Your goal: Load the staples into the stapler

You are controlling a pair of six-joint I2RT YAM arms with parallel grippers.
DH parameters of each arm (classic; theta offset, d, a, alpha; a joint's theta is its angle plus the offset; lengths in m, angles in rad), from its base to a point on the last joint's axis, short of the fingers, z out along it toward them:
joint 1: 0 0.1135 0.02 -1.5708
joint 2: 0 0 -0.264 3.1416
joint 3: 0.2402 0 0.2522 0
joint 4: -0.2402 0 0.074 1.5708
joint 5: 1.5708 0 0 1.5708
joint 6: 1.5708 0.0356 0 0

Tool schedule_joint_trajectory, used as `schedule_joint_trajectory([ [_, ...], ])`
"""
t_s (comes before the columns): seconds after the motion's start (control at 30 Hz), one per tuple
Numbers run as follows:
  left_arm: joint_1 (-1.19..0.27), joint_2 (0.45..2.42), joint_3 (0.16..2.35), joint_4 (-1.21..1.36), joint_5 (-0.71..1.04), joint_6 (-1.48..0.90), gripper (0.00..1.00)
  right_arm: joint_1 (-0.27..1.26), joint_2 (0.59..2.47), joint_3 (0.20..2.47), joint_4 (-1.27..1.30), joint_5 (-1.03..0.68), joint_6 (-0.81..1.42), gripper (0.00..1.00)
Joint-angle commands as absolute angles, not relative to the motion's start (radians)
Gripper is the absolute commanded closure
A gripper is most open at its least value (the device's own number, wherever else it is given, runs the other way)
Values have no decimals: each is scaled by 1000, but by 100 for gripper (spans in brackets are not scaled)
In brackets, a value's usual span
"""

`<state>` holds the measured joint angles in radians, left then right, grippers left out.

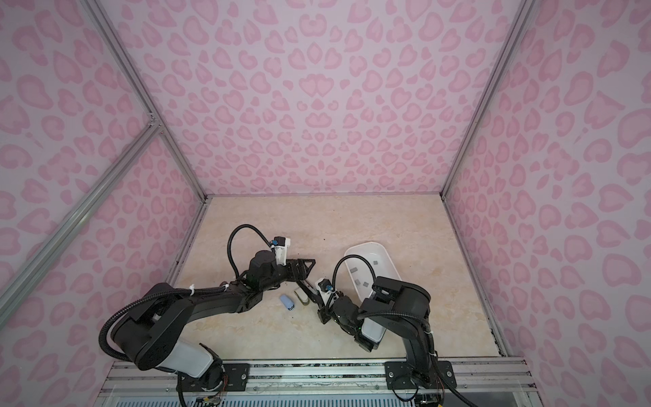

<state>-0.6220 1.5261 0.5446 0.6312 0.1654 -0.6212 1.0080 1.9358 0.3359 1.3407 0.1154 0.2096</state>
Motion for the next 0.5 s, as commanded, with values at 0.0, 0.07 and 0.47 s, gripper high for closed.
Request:
schedule_joint_trajectory([
  [0.0,-657,1514,522,593,175,-695,3,1008,1945,336,1365,135,227,88],
  [0.07,-671,1510,503,603,149,-707,3,1008,1944,334,1365,138,227,88],
  [0.47,-708,1514,471,611,92,-729,5,1008,1946,330,1373,141,232,88],
])
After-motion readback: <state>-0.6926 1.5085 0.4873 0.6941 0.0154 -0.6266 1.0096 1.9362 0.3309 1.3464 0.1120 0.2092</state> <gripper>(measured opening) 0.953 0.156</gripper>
